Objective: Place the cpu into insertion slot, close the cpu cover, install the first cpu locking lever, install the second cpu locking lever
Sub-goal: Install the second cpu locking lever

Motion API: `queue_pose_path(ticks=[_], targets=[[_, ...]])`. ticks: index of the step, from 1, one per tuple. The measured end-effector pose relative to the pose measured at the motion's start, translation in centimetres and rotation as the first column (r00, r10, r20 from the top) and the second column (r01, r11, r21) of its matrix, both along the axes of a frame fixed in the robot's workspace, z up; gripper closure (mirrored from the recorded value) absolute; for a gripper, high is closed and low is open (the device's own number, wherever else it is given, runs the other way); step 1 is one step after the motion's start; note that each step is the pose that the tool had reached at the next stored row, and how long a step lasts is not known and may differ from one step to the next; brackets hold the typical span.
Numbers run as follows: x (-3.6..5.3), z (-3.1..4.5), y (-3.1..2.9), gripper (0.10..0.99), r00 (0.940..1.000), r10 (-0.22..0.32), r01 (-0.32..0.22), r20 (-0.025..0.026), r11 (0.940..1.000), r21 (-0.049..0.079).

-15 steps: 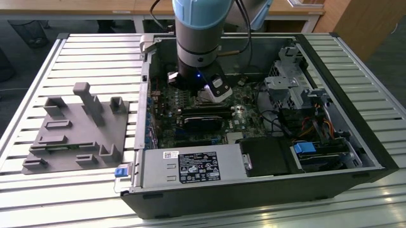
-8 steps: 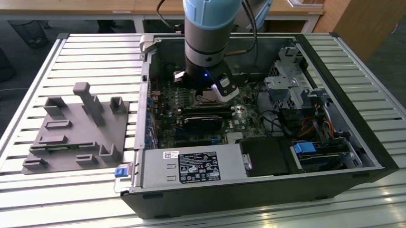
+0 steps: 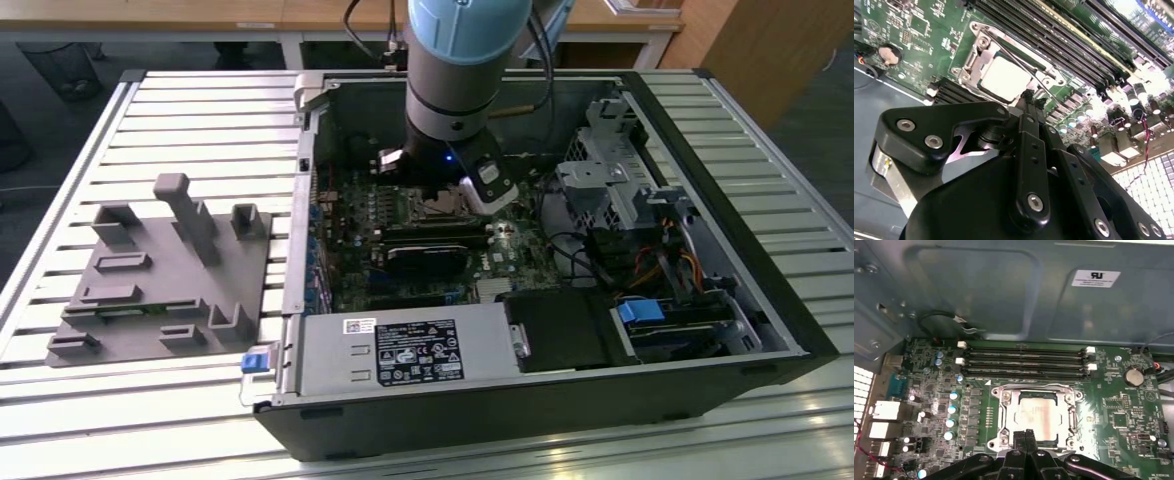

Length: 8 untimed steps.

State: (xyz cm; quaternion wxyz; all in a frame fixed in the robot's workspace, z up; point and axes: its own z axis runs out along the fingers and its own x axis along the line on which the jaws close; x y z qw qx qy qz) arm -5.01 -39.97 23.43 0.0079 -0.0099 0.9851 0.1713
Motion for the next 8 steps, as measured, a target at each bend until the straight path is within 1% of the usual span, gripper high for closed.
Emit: queue_pose_path(ticks=[4,8], targets=[[0.41,0.0,-0.23,0.98,1.0,-0.001,0.001,-0.0017,1.0,0.0],[0.68,-0.01,-0.62,0.98,1.0,-0.003,0.003,-0.0027,1.0,0.0]])
